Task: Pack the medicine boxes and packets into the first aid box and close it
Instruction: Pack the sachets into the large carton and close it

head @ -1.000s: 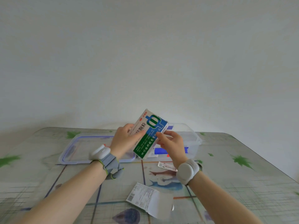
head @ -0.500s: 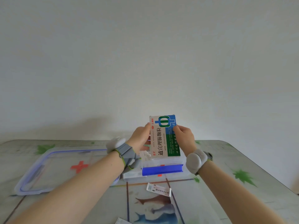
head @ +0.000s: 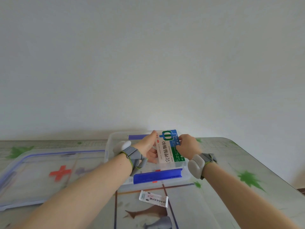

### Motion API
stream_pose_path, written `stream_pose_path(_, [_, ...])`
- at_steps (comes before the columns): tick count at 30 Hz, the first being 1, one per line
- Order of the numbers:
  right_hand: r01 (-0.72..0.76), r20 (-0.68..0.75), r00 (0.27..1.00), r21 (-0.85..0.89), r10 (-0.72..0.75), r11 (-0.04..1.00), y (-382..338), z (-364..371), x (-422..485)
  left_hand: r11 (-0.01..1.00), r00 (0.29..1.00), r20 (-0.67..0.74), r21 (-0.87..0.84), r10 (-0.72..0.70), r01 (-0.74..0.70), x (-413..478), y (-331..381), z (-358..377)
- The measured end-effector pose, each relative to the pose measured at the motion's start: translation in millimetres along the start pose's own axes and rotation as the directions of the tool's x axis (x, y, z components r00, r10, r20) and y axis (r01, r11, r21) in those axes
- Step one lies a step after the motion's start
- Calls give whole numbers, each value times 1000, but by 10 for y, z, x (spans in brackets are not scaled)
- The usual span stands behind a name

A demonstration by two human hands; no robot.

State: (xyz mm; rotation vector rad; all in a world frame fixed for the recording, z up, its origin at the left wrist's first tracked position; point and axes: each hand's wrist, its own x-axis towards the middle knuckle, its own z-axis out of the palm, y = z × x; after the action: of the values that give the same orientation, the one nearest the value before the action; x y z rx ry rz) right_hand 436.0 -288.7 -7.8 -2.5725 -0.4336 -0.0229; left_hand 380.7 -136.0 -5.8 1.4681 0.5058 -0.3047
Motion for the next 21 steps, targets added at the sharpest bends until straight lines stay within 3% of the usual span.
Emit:
stream_pose_path(9, [91, 146, 988, -267, -53, 959, 120, 190, 134, 995, 995, 48, 52, -88, 85, 185, -76, 148])
stream_pose_path(17, [125, 133, 987, -322, -86, 938, 123, 255, 189, 985, 994, -1, 135, -108, 107, 148, -9, 177])
stream_pose_path(21, [95, 94, 993, -217, -76, 972, 114, 203, 173, 980, 998, -16, 184, -68, 69, 75, -20, 100])
